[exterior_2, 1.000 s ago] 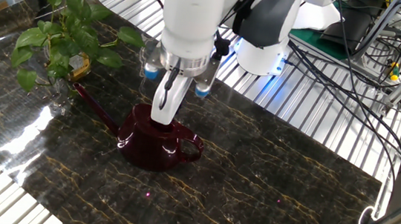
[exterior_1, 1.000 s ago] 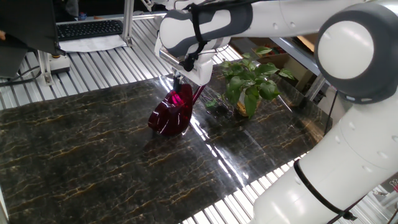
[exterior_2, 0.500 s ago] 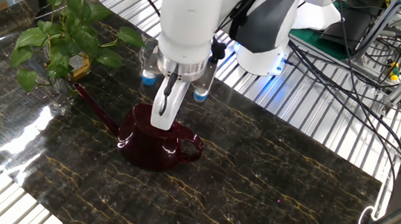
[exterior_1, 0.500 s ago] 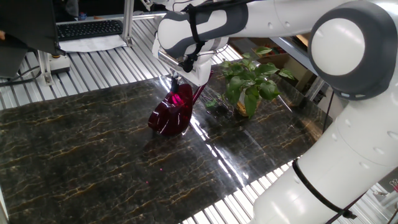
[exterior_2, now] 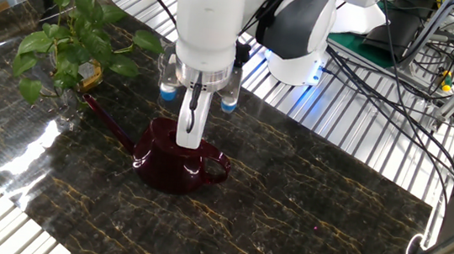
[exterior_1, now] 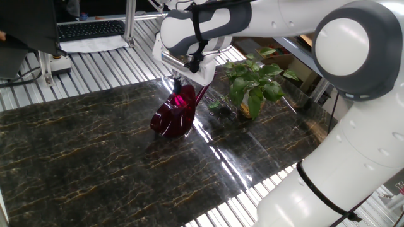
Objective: Water the plant
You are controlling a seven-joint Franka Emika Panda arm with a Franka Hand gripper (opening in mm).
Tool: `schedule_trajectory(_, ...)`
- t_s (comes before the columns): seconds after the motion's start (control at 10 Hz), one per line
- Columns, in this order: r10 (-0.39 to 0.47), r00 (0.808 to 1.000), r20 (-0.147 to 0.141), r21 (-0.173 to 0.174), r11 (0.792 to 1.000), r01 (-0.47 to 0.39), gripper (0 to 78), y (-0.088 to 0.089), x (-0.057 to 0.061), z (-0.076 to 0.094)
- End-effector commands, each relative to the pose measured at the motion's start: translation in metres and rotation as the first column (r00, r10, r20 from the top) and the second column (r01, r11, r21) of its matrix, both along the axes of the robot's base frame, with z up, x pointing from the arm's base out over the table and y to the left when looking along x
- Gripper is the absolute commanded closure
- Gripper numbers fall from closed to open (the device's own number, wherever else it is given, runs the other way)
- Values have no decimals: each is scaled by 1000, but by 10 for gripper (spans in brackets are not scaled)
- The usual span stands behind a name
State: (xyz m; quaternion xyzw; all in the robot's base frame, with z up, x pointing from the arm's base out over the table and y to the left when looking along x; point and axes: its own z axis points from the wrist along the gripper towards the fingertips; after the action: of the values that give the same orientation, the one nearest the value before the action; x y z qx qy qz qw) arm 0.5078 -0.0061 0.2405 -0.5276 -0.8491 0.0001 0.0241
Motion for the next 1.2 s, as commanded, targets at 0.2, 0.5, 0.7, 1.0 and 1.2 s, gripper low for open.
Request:
schedule_trajectory(0.2,-49,999,7,34,998,48,776,0,1,1)
schedule_trajectory(0.5,-66,998,20,87,994,64,776,1,14,6)
schedule_trajectory(0.7,-75,997,15,85,994,74,776,1,24,6)
schedule_trajectory(1.0,-124,992,11,49,991,123,776,4,27,-7)
schedule_trajectory(1.2,-142,990,13,19,990,142,776,5,28,-12)
